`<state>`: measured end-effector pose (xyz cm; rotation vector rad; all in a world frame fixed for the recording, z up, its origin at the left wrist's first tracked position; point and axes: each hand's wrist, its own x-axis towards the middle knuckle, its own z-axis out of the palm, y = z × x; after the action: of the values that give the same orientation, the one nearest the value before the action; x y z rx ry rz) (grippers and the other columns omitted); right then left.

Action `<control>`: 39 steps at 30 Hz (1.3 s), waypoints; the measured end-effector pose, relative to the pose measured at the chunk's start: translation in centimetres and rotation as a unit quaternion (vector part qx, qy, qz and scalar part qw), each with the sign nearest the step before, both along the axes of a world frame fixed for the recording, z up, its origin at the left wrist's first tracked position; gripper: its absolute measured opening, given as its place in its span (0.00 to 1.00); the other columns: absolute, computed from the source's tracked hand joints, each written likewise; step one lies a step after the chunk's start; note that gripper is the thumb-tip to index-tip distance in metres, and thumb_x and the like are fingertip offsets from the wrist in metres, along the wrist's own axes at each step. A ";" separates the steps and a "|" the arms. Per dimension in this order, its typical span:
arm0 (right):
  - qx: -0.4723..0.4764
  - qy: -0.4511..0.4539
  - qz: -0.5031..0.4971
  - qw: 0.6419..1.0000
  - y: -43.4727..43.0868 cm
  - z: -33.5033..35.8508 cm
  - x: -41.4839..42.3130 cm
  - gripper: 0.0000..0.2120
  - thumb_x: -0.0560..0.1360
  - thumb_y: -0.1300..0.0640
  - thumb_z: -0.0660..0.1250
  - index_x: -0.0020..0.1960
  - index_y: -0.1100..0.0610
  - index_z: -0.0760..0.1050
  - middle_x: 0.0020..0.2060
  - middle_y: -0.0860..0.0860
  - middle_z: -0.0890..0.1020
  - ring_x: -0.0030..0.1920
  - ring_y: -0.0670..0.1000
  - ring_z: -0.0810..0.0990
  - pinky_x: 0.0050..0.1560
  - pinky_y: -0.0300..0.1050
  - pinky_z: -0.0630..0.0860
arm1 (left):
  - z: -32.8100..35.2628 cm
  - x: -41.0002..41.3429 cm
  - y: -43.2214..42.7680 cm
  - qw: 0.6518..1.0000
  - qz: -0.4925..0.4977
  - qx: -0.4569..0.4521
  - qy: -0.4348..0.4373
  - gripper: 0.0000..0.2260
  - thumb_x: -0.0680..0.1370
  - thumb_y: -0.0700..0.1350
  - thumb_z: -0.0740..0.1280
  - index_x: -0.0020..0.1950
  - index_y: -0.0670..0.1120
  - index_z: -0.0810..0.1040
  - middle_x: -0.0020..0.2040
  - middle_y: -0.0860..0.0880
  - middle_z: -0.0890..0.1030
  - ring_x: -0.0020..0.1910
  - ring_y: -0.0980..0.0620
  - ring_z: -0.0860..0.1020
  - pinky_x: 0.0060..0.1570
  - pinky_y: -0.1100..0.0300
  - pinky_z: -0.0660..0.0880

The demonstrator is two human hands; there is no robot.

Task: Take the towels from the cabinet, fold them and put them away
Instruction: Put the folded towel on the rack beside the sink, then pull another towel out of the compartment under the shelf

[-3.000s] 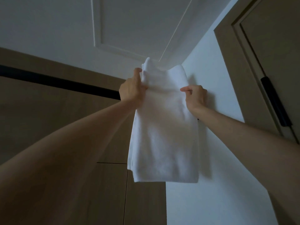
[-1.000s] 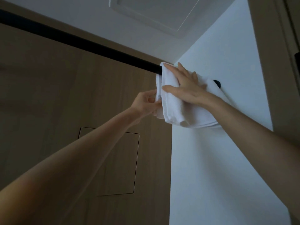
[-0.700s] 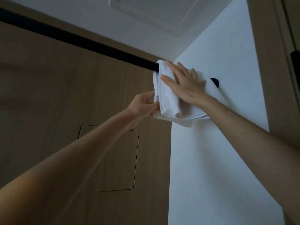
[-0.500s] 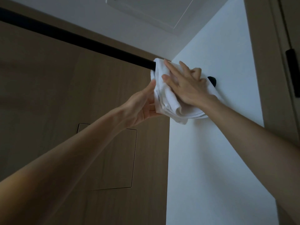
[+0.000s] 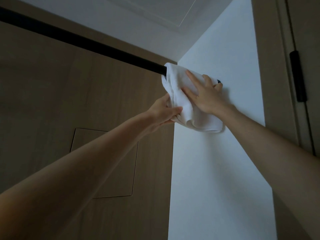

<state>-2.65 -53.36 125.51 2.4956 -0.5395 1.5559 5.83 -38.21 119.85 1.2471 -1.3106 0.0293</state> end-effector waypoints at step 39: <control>0.076 0.091 0.112 0.987 22.8 -31.9 -10.0 0.20 0.81 0.47 0.59 0.72 0.45 0.67 0.71 0.45 0.71 0.70 0.50 0.68 0.67 0.48 0.65 | -25.8 -3.4 26.0 0.840 0.400 0.092 -0.356 0.21 0.82 0.54 0.57 0.74 0.50 0.67 0.67 0.48 0.75 0.63 0.45 0.74 0.59 0.51 0.72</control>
<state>-12.68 -30.53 93.65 2.8647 -0.3759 1.3800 2.45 -12.19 94.07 1.9908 -1.3060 1.0776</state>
